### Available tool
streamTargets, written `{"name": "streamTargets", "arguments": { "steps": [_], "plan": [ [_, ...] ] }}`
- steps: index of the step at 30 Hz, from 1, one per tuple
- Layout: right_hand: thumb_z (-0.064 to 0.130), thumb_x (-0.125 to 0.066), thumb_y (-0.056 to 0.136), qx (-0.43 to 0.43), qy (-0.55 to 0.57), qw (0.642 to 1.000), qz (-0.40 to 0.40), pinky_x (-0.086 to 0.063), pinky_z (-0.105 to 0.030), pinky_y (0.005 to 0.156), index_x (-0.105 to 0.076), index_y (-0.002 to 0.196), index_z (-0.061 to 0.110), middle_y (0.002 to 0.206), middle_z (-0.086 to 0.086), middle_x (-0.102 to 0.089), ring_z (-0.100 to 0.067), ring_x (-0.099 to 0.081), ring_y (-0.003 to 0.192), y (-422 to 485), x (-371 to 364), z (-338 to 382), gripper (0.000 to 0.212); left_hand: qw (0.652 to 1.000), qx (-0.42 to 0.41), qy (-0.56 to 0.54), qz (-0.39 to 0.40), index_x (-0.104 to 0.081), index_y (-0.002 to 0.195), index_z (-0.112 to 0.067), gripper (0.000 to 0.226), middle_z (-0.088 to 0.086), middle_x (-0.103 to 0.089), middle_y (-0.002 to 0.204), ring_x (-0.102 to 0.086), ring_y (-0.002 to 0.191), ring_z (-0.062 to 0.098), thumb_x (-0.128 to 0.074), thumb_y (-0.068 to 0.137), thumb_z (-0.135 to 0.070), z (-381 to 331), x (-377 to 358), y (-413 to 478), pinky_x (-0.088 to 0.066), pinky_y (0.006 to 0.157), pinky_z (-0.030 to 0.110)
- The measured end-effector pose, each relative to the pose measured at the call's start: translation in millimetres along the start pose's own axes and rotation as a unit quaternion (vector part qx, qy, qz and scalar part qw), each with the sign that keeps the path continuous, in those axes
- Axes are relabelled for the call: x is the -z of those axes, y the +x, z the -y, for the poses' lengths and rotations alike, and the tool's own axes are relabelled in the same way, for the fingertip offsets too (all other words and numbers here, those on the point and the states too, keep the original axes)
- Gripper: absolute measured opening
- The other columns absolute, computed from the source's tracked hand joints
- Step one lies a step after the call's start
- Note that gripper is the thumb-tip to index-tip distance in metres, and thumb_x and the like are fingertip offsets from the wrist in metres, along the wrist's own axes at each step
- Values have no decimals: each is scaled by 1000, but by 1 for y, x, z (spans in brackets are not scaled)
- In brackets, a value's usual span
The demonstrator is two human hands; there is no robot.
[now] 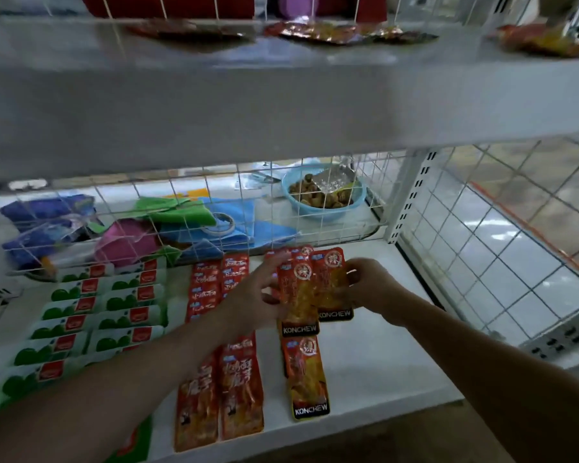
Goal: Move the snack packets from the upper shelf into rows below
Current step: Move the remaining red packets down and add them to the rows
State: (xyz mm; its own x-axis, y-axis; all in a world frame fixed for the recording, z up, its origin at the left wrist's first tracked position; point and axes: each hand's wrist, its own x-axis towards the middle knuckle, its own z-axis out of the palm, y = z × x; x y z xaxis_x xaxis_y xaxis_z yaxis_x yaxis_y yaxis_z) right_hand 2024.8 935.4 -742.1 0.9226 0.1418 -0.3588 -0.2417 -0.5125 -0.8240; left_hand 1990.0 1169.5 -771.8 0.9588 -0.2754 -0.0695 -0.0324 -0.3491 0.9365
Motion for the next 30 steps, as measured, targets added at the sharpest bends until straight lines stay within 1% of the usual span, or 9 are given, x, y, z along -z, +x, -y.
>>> {"name": "streamTargets", "arguments": {
  "steps": [3, 6, 11, 14, 17, 19, 23, 27, 30],
  "plan": [
    [2, -72, 85, -1, 1, 1000, 3, -58, -22, 59, -57, 118, 10, 100, -6, -69, -14, -70, 85, 22, 1, -1, 37, 1000, 5, 6, -20, -40, 142, -37, 84, 0, -62, 114, -67, 99, 9, -81, 78, -3, 9, -7, 21, -59, 83, 26],
    [2, -71, 86, 5, 2, 1000, -10, -57, -20, 57, -58, 113, 10, 98, -6, -69, -13, -70, 83, 33, -2, -12, 31, 998, 10, 48, -32, -38, 147, -32, 88, -5, -58, 115, -66, 102, 11, -84, 76, -8, 19, -16, 36, -60, 87, 32],
    [-2, -70, 83, -12, -5, 999, -53, -62, -42, 78, -59, 107, 9, 98, -11, -69, -24, -72, 89, 33, 1, -52, 28, 999, 37, 38, -12, -39, 144, -34, 85, 4, -61, 119, -68, 100, 15, -81, 77, -3, 23, -33, 54, -62, 79, 32],
    [-4, -70, 82, -12, -10, 997, -71, -62, -41, 77, -59, 105, 11, 97, -12, -70, -24, -72, 87, 32, 11, -69, 29, 995, 52, 78, -31, -39, 143, -36, 82, 1, -58, 120, -64, 100, 11, -79, 79, -4, 23, -42, 66, -60, 77, 25],
    [-2, -71, 84, -12, -11, 997, -81, -61, -29, 71, -58, 110, 10, 98, -8, -70, -19, -70, 87, 32, 20, -79, 31, 992, 73, 90, -52, -40, 142, -39, 82, 0, -53, 120, -62, 104, 17, -80, 79, -4, 24, -48, 78, -61, 82, 31],
    [-1, -71, 84, -7, -8, 996, -85, -60, -27, 69, -57, 111, 11, 98, -7, -69, -18, -70, 87, 33, 23, -83, 33, 987, 74, 129, -55, -41, 142, -37, 82, -2, -52, 116, -59, 108, 16, -81, 78, -6, 25, -53, 86, -59, 88, 33],
    [1, -73, 84, -8, -9, 996, -87, -61, -31, 74, -56, 115, 13, 99, -5, -69, -19, -70, 90, 36, 28, -91, 37, 971, 84, 206, -84, -40, 142, -41, 85, 2, -50, 119, -50, 116, 21, -85, 75, -15, 36, -63, 97, -51, 101, 41],
    [3, -74, 82, -11, -23, 995, -95, -62, -41, 79, -58, 116, 11, 99, -5, -70, -21, -70, 91, 36, 31, -104, 39, 954, 102, 264, -101, -36, 146, -39, 85, 7, -46, 131, -43, 128, 25, -83, 77, -21, 40, -69, 103, -39, 111, 42],
    [4, -74, 81, -12, -38, 995, -96, -62, -43, 79, -59, 116, 12, 99, -5, -70, -21, -70, 90, 35, 31, -111, 39, 939, 92, 312, -111, -35, 148, -33, 84, 2, -47, 139, -33, 136, 23, -81, 79, -25, 39, -69, 107, -30, 115, 42]
  ]
}}
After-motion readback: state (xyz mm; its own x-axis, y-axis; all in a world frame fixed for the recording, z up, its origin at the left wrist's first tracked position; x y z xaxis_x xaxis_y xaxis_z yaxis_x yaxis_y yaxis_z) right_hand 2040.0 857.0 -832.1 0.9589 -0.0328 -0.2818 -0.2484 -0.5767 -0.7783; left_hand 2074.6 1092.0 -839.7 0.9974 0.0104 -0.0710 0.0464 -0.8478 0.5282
